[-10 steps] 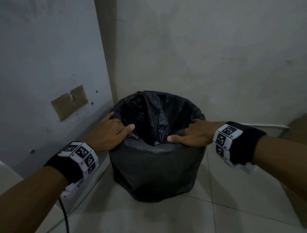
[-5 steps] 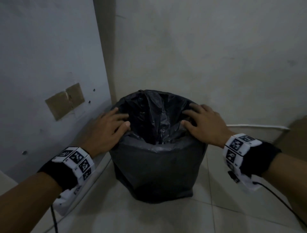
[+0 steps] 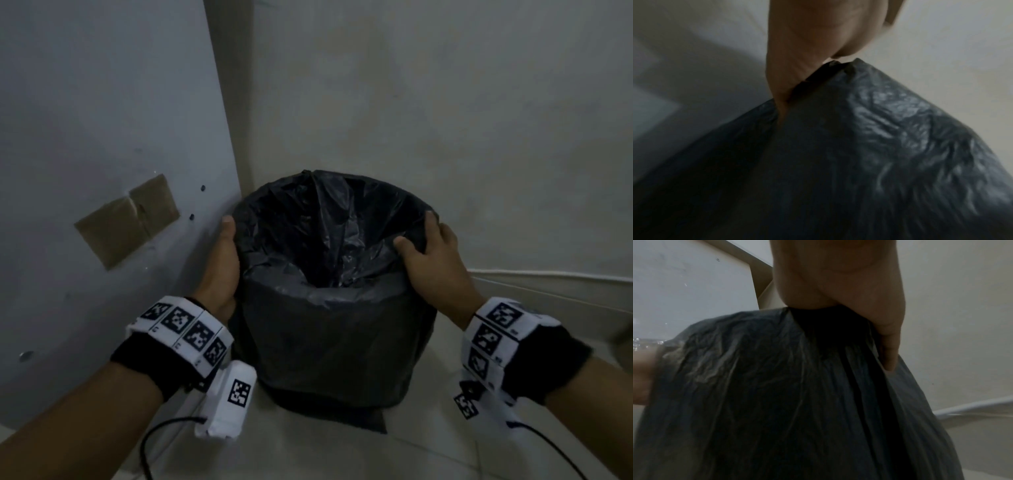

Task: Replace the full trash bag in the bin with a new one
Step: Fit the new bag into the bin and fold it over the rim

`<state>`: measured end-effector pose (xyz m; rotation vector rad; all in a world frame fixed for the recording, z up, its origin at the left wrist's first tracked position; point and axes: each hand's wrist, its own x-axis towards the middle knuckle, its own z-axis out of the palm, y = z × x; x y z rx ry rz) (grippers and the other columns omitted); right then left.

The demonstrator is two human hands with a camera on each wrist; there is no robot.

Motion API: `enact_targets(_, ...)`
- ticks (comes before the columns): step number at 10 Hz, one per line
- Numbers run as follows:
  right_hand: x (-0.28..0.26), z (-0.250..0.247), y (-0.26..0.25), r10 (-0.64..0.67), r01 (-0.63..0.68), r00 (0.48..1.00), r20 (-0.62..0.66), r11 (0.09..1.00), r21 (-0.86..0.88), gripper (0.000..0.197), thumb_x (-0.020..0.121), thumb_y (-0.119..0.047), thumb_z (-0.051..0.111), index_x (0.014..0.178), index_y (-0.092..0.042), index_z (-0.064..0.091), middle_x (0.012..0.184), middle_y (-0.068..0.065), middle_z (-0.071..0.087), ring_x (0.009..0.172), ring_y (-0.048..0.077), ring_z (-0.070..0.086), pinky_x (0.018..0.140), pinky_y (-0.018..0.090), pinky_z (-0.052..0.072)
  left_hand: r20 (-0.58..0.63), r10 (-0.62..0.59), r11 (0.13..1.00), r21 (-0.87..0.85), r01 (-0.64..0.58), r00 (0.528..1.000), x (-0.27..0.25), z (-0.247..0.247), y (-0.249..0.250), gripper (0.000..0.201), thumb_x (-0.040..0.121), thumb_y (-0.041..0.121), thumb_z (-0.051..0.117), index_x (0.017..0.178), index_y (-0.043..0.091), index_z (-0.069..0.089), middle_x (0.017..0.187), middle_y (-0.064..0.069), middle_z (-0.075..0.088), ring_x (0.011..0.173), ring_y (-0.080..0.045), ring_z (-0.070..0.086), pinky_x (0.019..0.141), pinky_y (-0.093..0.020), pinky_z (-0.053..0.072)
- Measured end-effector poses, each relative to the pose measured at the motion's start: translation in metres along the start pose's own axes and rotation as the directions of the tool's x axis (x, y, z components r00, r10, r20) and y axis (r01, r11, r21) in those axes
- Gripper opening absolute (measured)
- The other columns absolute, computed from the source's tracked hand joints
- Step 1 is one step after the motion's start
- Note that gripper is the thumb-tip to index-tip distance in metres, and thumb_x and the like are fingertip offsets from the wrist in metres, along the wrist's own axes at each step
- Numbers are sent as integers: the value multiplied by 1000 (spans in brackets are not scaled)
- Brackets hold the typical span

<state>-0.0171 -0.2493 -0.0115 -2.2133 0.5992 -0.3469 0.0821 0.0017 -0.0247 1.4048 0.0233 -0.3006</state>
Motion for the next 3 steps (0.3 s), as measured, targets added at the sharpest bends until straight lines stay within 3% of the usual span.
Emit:
enact_targets(1, 0, 11, -8, 2, -1, 999, -33, 1000, 8, 70, 97, -48, 43, 155, -31, 8, 163, 1, 3, 146, 29, 22, 115, 44, 24, -38, -18, 994, -106, 14, 999, 7, -2, 7, 57, 99, 57, 20, 118, 23, 60, 99, 7, 68, 91, -10, 65, 67, -22, 52)
enact_targets(2, -6, 13, -21, 28, -27, 998, 54, 1000, -9, 71, 97, -54, 41, 154, -36, 3, 163, 1, -3, 148, 28, 17, 115, 44, 24, -186, -89, 987, -152, 61, 979, 3, -11, 6, 60, 98, 59, 21, 126, 20, 56, 109, 4, 66, 89, -10, 63, 70, -23, 51)
enact_targets(3, 1, 4, -38, 74, -72, 967, 245, 997, -18, 78, 93, -62, 39, 153, -40, -6, 163, -3, -12, 151, 24, 5, 117, 43, 19, -252, -148, 985, -129, 119, 956, -20, -16, 11, 63, 97, 60, 23, 142, 21, 43, 129, 1, 59, 104, -15, 59, 85, -29, 47)
